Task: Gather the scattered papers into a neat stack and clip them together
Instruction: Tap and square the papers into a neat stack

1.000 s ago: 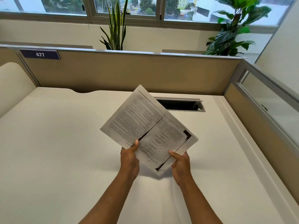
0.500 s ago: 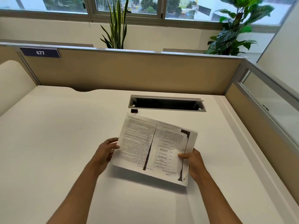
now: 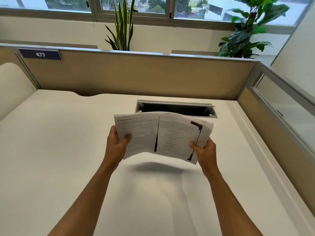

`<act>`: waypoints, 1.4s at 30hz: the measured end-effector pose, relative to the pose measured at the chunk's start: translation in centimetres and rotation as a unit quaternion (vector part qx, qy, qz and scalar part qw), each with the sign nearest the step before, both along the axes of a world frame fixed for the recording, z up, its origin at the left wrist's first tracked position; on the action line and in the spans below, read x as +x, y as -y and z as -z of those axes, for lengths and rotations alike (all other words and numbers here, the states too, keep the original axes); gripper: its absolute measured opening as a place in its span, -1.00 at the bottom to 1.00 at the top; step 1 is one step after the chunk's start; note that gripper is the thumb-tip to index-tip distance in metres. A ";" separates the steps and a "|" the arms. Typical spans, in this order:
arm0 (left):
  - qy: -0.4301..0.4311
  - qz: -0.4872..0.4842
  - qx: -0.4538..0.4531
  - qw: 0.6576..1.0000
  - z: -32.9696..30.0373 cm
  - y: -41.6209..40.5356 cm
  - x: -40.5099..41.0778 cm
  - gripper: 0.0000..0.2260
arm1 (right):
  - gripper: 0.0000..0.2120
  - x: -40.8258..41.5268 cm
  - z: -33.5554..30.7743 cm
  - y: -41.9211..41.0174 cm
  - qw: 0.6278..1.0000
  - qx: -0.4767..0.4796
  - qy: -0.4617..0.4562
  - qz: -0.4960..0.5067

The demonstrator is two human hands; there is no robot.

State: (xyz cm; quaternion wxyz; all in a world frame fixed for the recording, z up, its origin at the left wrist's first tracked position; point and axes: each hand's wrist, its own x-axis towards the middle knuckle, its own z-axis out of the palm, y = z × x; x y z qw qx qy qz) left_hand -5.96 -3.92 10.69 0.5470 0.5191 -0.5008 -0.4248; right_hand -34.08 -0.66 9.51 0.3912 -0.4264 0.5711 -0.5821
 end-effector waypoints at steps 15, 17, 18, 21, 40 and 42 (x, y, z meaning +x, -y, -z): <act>-0.035 -0.055 0.041 0.997 3.2 -1.1 -1.3 -0.77 | -0.62 1.3 3.0 0.9 1.000 -0.019 -0.008 0.021; -0.038 -0.063 0.028 0.997 3.0 -0.8 -1.3 -0.76 | -0.60 1.2 2.8 1.2 0.999 -0.033 -0.016 0.031; -0.034 -0.064 0.029 0.997 3.2 -0.8 -1.2 -0.75 | -0.59 1.1 3.1 1.2 0.999 -0.034 -0.018 0.035; -0.028 -0.050 0.064 0.996 4.6 -1.1 -1.2 -0.74 | -0.60 1.1 4.3 0.9 0.999 -0.011 -0.003 0.030; 0.026 0.058 0.163 0.985 2.7 0.5 3.0 -0.81 | -0.72 0.5 4.2 0.1 0.982 0.081 0.153 0.075; -0.058 0.046 0.179 0.981 2.9 -0.4 3.3 -0.75 | -0.70 0.9 4.5 -0.3 0.969 0.094 0.202 0.111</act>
